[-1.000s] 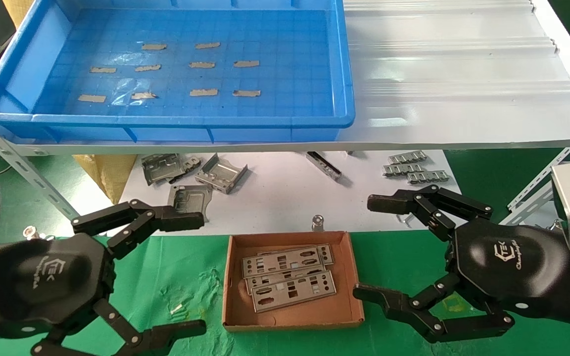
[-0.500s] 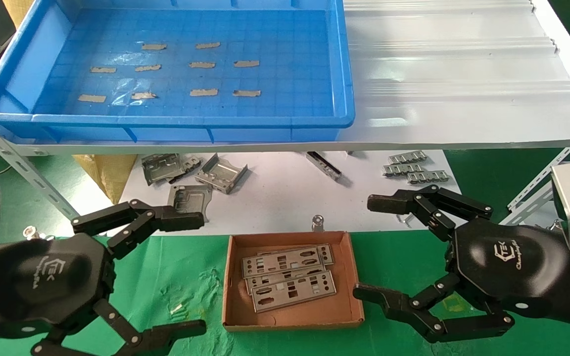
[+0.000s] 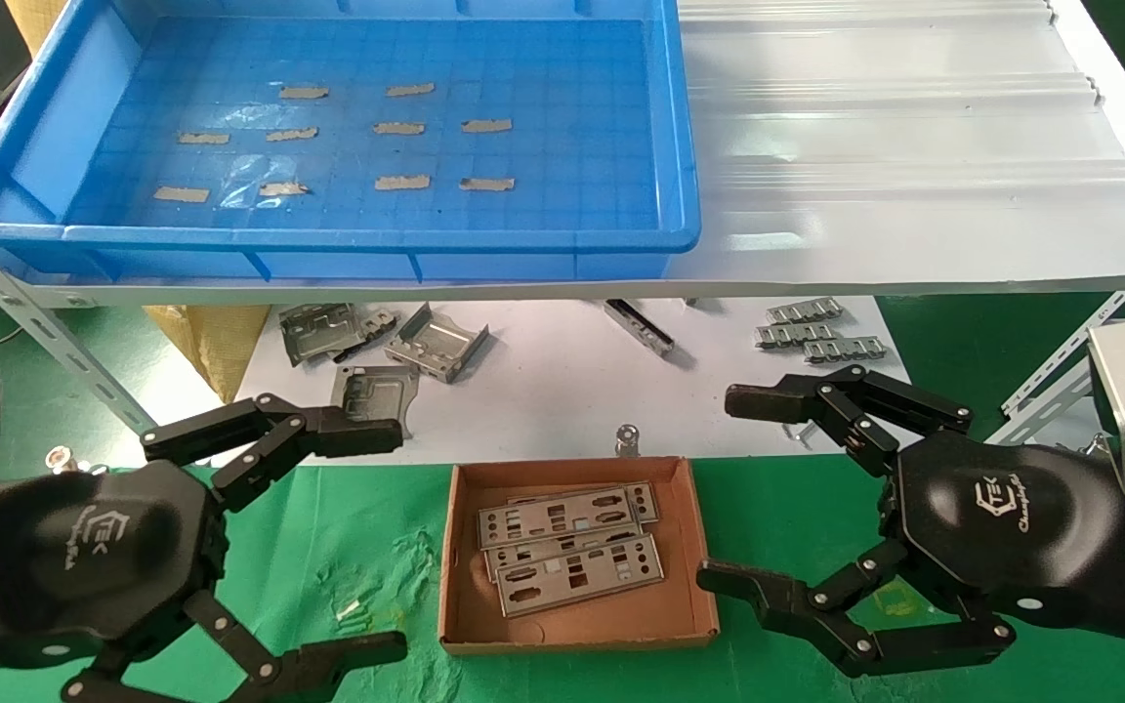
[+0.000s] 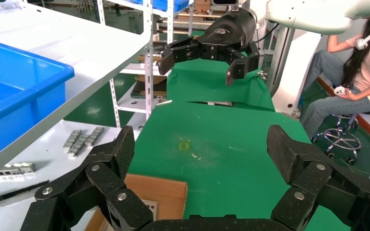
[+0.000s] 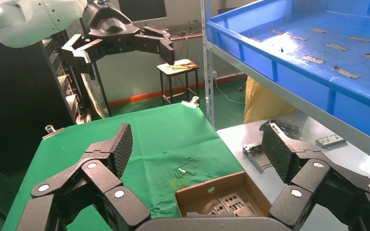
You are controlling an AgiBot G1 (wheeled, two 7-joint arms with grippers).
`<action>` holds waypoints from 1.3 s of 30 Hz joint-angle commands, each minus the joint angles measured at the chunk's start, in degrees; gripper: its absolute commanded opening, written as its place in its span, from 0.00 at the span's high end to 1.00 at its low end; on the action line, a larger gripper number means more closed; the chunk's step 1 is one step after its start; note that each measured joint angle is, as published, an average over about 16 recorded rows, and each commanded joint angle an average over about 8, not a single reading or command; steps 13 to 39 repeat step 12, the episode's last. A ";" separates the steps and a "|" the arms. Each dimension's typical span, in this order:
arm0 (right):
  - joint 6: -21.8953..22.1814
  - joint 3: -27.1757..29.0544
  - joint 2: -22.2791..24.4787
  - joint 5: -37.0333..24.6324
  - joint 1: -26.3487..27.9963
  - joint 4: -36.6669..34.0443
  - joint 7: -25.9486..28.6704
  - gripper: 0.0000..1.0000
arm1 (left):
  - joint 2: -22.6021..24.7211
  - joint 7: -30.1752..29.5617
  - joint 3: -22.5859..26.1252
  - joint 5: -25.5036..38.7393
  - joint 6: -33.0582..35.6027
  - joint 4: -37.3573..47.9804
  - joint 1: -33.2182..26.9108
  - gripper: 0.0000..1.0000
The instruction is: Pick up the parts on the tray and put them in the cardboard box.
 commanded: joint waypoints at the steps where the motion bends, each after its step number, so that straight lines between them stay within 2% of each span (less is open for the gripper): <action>1: 0.00 0.00 0.00 0.00 0.00 0.00 0.00 0.00 | 0.00 0.00 0.00 0.00 0.00 0.00 0.00 0.00; 39: 0.00 0.00 0.00 0.00 0.00 0.00 0.00 0.00 | 0.00 0.00 0.00 0.00 0.00 0.00 0.00 0.00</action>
